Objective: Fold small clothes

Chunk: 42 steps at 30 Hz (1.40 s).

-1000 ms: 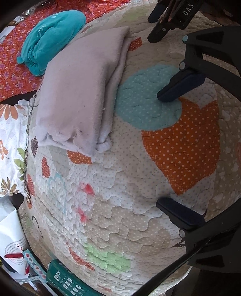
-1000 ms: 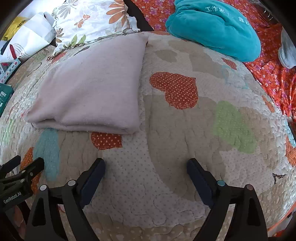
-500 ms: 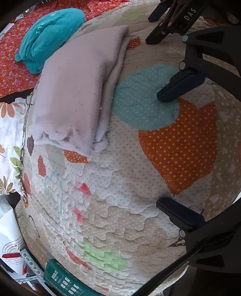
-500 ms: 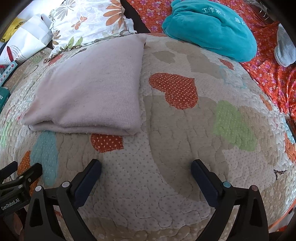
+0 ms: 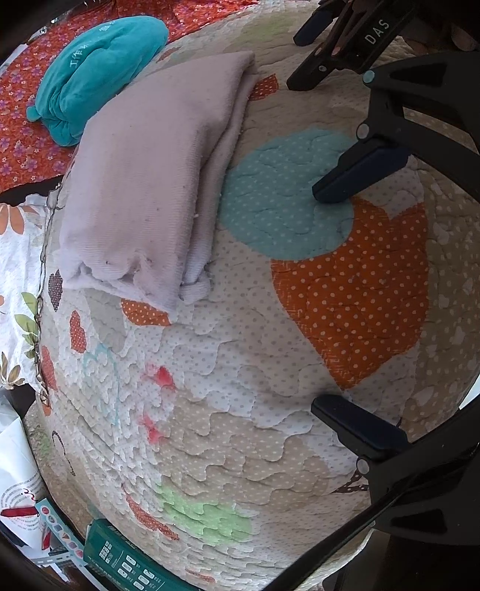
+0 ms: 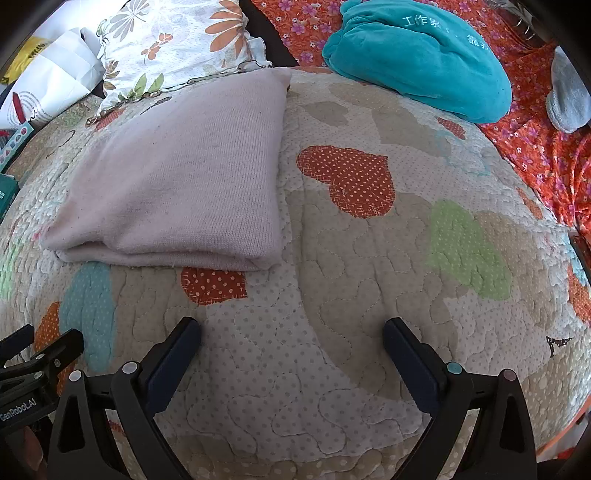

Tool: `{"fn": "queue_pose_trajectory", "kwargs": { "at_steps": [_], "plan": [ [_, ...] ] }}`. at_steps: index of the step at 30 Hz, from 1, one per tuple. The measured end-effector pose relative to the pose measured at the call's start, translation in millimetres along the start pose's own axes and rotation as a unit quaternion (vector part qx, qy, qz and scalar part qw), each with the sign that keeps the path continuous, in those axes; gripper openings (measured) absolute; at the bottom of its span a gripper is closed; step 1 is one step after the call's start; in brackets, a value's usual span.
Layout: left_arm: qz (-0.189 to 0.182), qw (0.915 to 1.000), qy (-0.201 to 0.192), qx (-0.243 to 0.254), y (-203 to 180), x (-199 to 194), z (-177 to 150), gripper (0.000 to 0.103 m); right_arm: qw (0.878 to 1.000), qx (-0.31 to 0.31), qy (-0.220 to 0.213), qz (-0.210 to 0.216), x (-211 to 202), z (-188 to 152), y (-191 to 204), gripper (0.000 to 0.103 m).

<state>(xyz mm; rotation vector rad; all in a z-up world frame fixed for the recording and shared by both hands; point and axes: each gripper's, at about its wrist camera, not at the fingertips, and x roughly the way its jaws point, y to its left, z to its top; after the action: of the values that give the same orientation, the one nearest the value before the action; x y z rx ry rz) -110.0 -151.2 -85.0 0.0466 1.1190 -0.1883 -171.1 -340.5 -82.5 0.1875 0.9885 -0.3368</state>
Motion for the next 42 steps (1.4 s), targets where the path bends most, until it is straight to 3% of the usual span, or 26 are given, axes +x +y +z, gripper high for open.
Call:
{"fn": "queue_pose_trajectory", "kwargs": {
  "at_steps": [30,34,39,42],
  "plan": [
    [-0.012,0.9998,-0.019,0.003,-3.2,-10.6,-2.7,0.103,1.000,-0.006,-0.003,-0.002,-6.3,0.7,-2.5,0.101],
    [-0.022,0.9982,-0.056,-0.005,-1.3,-29.1,1.0,0.103,0.999,-0.005,-0.050,-0.011,-29.2,1.0,-5.0,0.101],
    [0.009,0.9925,-0.121,0.018,-8.5,-53.4,-0.8,0.103,0.997,-0.005,-0.077,-0.026,-44.6,0.1,-5.6,0.101],
    [0.024,0.9893,-0.141,0.031,-11.2,-59.8,-3.0,0.103,0.996,-0.013,-0.081,-0.032,-47.2,-0.5,-0.3,0.101]
  ]
}}
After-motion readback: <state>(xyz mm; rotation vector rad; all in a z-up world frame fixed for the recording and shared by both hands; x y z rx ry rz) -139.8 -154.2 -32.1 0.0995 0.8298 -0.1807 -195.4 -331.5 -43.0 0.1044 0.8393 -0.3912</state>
